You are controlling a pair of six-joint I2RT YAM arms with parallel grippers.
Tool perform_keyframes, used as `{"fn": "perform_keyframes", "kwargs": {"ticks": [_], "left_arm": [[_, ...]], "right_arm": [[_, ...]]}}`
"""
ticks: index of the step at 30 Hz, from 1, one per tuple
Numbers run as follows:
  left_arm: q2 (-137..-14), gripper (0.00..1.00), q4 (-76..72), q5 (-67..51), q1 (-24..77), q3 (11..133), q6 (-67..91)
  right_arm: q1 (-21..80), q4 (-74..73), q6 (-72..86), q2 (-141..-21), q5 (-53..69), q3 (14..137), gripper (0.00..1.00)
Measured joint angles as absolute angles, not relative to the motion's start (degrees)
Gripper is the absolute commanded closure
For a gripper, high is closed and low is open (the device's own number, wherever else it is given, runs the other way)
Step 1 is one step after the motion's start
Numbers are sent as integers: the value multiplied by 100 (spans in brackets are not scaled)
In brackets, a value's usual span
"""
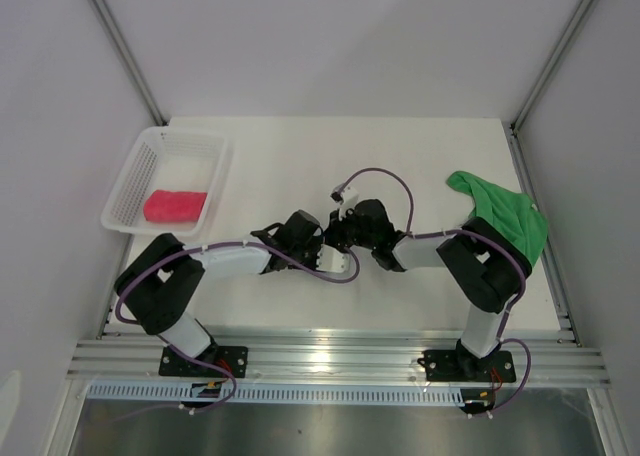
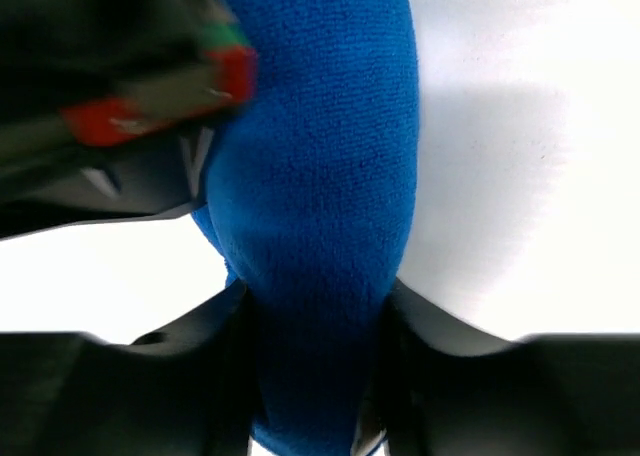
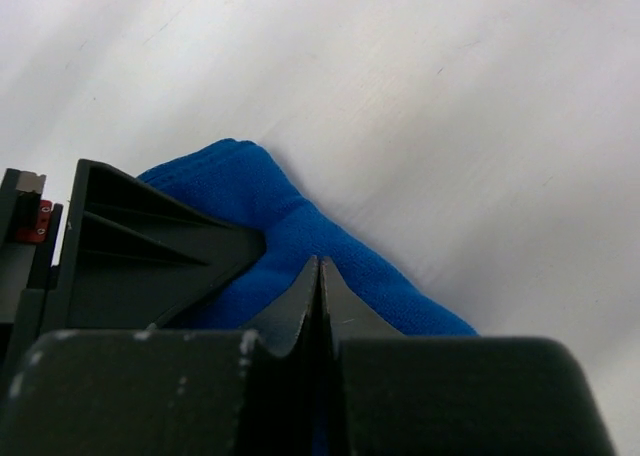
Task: Roll the towels
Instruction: Roll the towel, then place the rolled towel into the container
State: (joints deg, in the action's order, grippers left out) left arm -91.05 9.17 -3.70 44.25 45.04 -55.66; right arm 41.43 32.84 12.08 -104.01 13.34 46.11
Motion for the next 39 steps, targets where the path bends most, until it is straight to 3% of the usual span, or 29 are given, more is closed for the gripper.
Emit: {"fn": "perform_keyframes", "kwargs": {"ticks": [7,11,17,23,30,39], "left_arm": [[-9111,83,884,-333,4425,4495,-5645],[-9111,99,864,-292,4425,4495,-5599],[-9115,99,803,-163,4410,4499,-5596],[-9072,99,781,-156,4294,4521,-5625],[-8829,99,454,-97,4250,4519,-5863],[-8761,99,-145,-14,4093,4510,-6267]], "right_arm": [[3695,3041,1177,-10025,1562,4622,82],[3398,2764,934,-9651,1643,4633,64],[2860,2508,353,-9002,2163,4558,32],[2145,2187,-661,-8512,2679,4407,29],[2110,1365,-1885,-8440,2875,4438,28],[2075,1299,-2279,-8097,2934,4307,29]]}}
